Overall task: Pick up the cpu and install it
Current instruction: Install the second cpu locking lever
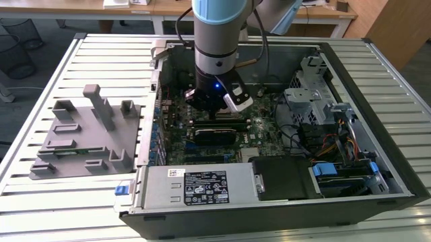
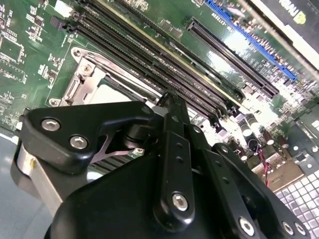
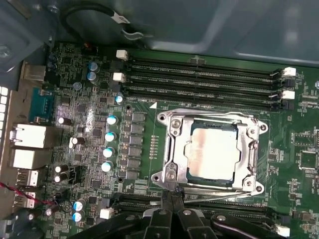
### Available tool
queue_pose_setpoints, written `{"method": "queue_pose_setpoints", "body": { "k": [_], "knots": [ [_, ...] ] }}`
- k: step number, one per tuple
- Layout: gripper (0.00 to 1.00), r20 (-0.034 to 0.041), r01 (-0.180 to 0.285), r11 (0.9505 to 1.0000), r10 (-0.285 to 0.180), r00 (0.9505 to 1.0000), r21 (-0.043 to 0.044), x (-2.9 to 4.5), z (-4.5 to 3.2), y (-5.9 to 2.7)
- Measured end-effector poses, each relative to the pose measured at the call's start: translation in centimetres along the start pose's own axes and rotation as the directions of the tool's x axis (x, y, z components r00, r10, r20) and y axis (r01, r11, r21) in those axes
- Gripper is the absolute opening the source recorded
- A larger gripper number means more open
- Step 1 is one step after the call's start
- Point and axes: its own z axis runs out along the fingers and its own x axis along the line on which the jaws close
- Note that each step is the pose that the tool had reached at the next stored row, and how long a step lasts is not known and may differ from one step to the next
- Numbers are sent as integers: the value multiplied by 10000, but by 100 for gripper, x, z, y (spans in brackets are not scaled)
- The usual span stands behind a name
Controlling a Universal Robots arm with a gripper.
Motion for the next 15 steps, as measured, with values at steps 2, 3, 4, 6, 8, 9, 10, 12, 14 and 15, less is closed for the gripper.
{"method": "queue_pose_setpoints", "body": {
  "k": [2,3,4,6,8,9,10,12,14,15],
  "knots": [
    [11,2,-1,10000,1,10000,-30,6,-1,-21],
    [11,3,-1,10000,1,10000,-40,7,-2,-29],
    [11,4,-1,10000,1,10000,-50,9,-2,-36],
    [11,6,-3,10000,3,10000,-83,16,-2,-45],
    [11,12,-2,9999,2,10000,-153,31,-2,-56],
    [11,16,0,9998,0,10000,-200,36,0,-60],
    [11,20,-1,9997,2,10000,-251,40,2,-62],
    [11,29,-2,9993,3,10000,-368,44,12,-66],
    [11,39,-2,9988,4,10000,-493,46,24,-68],
    [11,44,-2,9985,4,10000,-556,47,31,-69]
  ]
}}
